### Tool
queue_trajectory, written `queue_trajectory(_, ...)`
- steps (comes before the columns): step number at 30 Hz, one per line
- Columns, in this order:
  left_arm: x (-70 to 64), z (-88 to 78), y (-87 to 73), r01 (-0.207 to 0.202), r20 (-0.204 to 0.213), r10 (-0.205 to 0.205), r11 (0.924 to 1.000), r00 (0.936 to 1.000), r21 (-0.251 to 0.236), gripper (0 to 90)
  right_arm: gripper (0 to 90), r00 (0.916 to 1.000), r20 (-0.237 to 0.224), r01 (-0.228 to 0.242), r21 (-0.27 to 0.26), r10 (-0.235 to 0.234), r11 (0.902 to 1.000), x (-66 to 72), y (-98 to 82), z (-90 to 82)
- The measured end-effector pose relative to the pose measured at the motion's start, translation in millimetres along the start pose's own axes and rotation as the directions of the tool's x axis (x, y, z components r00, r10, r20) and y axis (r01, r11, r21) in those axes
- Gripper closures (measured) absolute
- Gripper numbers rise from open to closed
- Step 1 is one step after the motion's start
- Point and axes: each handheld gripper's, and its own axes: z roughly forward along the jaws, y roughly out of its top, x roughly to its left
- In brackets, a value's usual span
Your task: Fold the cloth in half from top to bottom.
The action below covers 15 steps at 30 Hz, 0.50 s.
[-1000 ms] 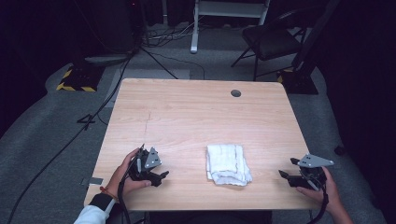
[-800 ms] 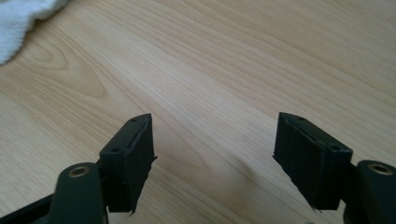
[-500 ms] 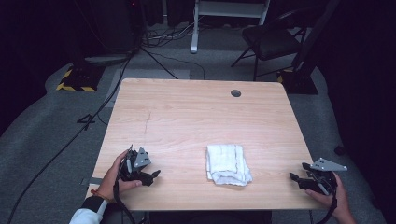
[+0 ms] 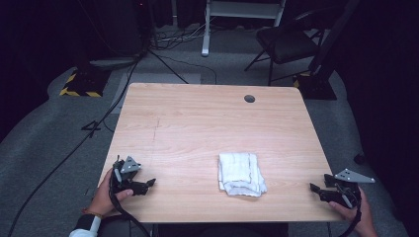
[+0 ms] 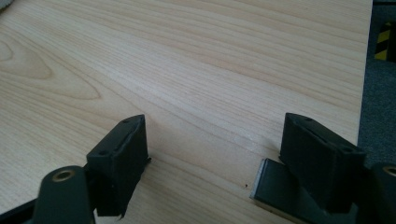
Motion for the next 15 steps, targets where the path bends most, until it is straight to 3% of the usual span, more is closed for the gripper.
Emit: queue_trajectory(15, -0.7, -0.6, -1.1, 0.017, -0.017, -0.017, 0.9999, 0.9997, -0.002, 16.1, 23.2, 0.9991, 0.033, -0.027, -0.007, 0.027, 0.9996, 1.7, 1.6, 2.8)
